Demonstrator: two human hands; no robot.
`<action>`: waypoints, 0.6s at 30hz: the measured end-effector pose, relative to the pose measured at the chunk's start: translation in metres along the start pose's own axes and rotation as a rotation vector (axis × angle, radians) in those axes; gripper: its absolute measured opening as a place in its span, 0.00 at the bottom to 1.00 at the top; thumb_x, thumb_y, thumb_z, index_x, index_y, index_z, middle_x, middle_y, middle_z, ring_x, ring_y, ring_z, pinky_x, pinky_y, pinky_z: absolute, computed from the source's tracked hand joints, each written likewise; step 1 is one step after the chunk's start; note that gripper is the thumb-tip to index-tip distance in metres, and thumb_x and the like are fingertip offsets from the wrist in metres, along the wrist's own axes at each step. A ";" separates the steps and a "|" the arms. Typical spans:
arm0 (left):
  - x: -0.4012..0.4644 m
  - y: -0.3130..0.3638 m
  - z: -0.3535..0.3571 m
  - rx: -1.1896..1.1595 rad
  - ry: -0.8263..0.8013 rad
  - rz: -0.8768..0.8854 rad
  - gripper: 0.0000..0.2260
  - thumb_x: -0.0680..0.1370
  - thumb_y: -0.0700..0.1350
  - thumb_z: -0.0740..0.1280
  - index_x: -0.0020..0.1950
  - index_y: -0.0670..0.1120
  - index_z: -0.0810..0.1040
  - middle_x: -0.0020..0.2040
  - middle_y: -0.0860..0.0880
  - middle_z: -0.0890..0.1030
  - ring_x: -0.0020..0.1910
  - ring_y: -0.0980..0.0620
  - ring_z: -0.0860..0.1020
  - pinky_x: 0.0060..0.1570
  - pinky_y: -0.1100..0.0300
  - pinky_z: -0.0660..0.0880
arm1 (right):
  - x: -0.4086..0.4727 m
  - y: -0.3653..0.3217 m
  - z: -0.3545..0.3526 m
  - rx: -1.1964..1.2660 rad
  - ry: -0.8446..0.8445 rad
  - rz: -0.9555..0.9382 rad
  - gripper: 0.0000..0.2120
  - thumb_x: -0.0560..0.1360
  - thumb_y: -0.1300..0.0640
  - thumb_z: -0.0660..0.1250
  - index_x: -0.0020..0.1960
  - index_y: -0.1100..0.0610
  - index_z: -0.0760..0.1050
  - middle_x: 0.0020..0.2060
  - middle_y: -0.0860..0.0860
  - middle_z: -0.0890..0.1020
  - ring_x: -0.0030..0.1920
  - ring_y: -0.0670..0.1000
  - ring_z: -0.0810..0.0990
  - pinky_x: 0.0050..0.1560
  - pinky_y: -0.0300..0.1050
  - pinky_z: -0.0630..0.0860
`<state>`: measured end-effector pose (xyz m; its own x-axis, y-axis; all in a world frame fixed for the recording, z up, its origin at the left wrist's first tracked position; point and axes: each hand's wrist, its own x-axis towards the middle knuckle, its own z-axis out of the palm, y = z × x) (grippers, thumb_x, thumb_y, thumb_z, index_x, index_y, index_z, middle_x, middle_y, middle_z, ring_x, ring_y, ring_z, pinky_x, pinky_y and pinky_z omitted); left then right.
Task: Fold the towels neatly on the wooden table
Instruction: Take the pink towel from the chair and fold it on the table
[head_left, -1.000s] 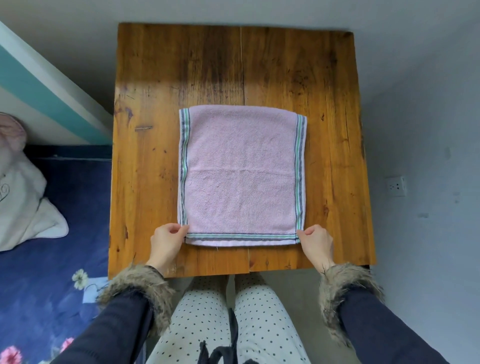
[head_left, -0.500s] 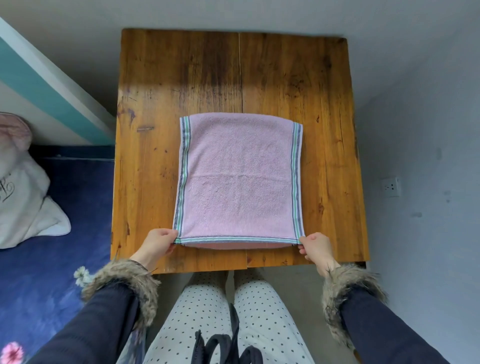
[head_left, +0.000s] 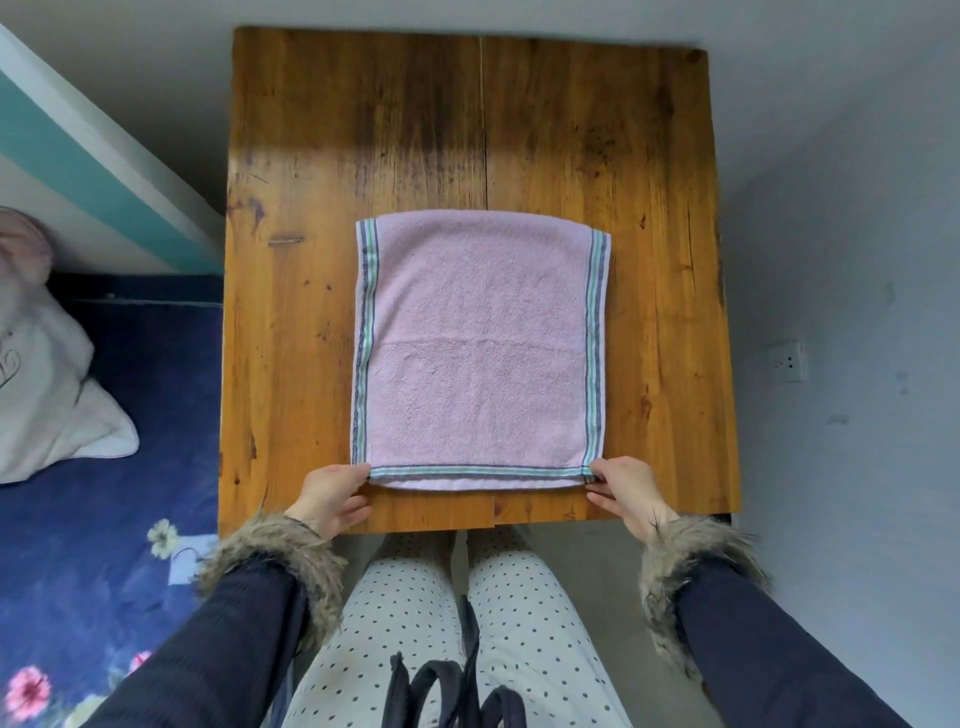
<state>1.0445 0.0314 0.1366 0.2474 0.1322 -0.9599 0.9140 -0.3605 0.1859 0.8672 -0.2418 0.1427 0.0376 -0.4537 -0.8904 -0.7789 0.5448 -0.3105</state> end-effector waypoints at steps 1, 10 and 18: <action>0.000 0.001 0.000 -0.081 -0.017 -0.028 0.13 0.77 0.38 0.65 0.60 0.36 0.70 0.64 0.38 0.71 0.61 0.41 0.73 0.58 0.50 0.75 | -0.001 -0.001 0.001 0.016 0.003 0.009 0.07 0.76 0.63 0.64 0.53 0.64 0.72 0.46 0.56 0.77 0.44 0.50 0.78 0.40 0.41 0.78; 0.001 0.007 -0.007 -0.395 -0.130 -0.215 0.06 0.75 0.35 0.66 0.51 0.38 0.73 0.54 0.38 0.77 0.54 0.46 0.76 0.57 0.55 0.74 | -0.009 -0.007 -0.012 0.166 -0.049 0.053 0.02 0.75 0.68 0.63 0.43 0.63 0.72 0.40 0.57 0.76 0.39 0.51 0.76 0.43 0.41 0.77; -0.018 0.022 -0.016 -0.360 -0.063 -0.097 0.10 0.74 0.35 0.69 0.54 0.37 0.76 0.55 0.39 0.78 0.45 0.49 0.78 0.32 0.64 0.79 | -0.022 -0.024 -0.016 0.276 -0.095 0.006 0.01 0.74 0.69 0.63 0.44 0.65 0.73 0.40 0.58 0.76 0.39 0.51 0.75 0.41 0.41 0.76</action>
<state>1.0652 0.0360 0.1608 0.1441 0.0890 -0.9855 0.9895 -0.0002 0.1447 0.8756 -0.2561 0.1748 0.1025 -0.3889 -0.9156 -0.5801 0.7244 -0.3726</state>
